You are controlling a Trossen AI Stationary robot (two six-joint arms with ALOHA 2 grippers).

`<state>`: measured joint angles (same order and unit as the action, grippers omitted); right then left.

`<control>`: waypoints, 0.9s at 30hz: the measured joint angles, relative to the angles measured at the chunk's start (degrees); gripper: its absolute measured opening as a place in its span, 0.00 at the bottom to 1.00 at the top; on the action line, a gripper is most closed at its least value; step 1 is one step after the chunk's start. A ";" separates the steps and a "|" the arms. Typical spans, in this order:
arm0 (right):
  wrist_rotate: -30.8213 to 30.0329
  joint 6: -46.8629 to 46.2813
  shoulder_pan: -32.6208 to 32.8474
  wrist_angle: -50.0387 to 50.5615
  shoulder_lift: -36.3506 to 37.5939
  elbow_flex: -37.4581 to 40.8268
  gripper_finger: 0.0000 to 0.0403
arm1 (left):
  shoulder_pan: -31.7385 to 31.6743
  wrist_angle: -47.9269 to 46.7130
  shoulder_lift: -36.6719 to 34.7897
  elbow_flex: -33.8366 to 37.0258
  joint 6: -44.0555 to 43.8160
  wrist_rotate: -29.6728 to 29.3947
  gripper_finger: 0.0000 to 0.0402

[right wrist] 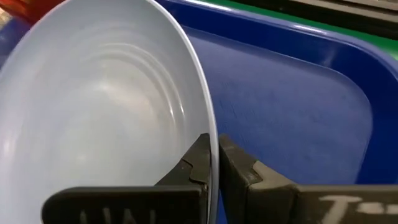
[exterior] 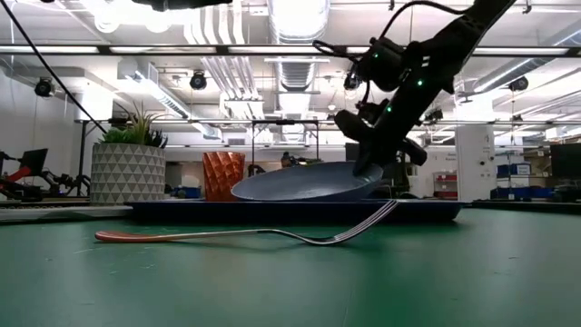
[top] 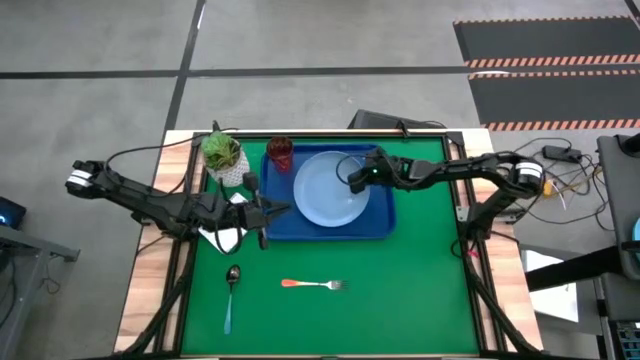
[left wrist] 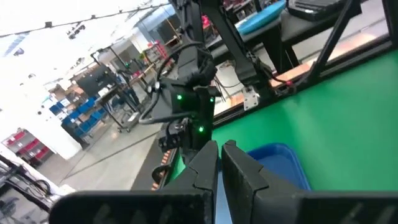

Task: Pick and place plate/cup/fork/spoon on tray
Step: Put the light blue plate on the blue tray to the bottom right of the red cup

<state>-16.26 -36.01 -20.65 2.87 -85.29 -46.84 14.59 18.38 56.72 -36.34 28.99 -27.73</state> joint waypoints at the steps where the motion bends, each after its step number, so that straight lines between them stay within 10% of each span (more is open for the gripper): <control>1: -0.05 0.28 -0.02 0.02 -0.46 -0.03 0.02 | 0.00 0.08 0.30 0.00 -0.87 0.00 0.01; 27: -5.35 3.71 -0.77 0.07 -2.12 -0.06 0.02 | 0.09 -5.01 4.34 0.07 -21.43 -2.73 0.01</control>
<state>-21.61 -32.29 -21.42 2.94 -87.42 -46.89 14.68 13.36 61.06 -36.27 7.55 -30.45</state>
